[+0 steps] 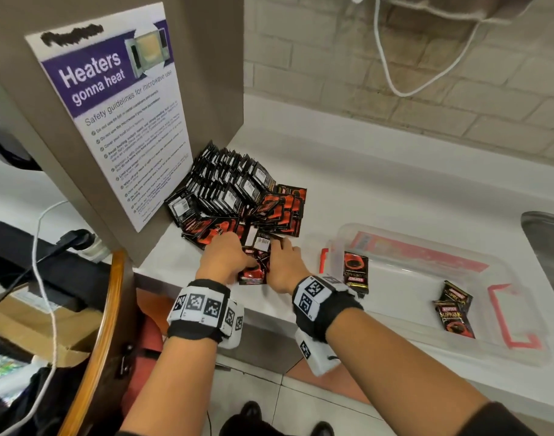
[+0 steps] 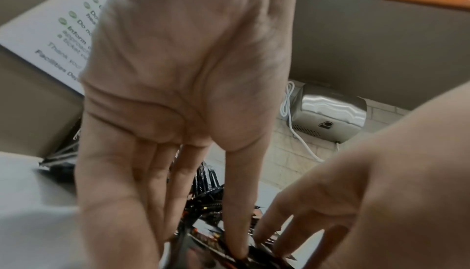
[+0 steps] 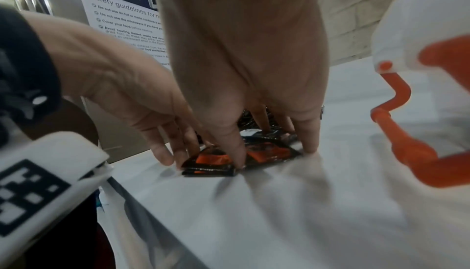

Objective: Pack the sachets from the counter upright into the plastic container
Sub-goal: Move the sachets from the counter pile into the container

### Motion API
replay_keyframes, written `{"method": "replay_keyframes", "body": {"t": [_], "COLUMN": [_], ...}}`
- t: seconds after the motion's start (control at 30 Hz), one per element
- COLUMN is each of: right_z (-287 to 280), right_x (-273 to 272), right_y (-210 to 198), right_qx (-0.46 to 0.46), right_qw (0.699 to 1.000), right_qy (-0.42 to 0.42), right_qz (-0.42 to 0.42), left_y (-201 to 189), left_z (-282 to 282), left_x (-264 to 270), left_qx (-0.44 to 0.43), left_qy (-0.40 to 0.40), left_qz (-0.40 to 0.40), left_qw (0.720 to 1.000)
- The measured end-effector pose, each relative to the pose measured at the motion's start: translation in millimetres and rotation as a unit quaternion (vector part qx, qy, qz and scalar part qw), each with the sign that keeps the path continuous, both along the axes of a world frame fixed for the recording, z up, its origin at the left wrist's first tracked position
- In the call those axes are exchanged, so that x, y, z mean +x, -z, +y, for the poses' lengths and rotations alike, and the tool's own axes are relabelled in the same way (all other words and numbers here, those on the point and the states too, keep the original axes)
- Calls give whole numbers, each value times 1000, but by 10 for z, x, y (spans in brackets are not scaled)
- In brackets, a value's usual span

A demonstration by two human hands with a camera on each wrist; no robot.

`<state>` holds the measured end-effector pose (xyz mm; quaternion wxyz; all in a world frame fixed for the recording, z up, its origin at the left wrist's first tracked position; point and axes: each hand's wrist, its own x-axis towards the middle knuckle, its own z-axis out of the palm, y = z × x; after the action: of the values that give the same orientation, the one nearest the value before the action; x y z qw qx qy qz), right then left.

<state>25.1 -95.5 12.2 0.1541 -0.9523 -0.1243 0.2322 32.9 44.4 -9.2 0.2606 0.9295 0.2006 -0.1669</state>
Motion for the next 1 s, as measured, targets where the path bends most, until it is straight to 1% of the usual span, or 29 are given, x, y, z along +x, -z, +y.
{"method": "replay_keyframes", "body": {"t": [0.1,0.2,0.37,0.47,0.57,0.7,0.8,0.9,1.0], "right_z": [10,-21,-64,-87,-105,-106,-118,-112,-72], "right_x": [6,20,38,18,8,-30,-59,-74,-96], "right_y": [30,55,91,112,124,144,158,151,118], "right_qx": [-18,-13,3,25,48,85,106,125,175], "right_qw": [999,999,998,997,995,990,986,984,976], "right_qy": [-5,5,18,33,49,73,84,92,101], "right_qz": [-27,-37,-54,-66,-79,-89,-96,-90,-77], "left_y": [-21,-44,-79,-75,-130,-168,-106,-99,-147], "left_z": [-57,-91,-166,-211,-225,-235,-255,-278,-252], "left_x": [11,17,38,27,22,59,55,43,47], "left_qx": [-40,-95,-139,-151,-204,-257,-268,-254,-252], "left_qy": [-3,-15,-9,2,-21,-27,-21,15,33], "left_qz": [3,20,36,37,38,34,4,-22,-45], "left_qw": [999,995,990,988,978,966,963,967,966]}}
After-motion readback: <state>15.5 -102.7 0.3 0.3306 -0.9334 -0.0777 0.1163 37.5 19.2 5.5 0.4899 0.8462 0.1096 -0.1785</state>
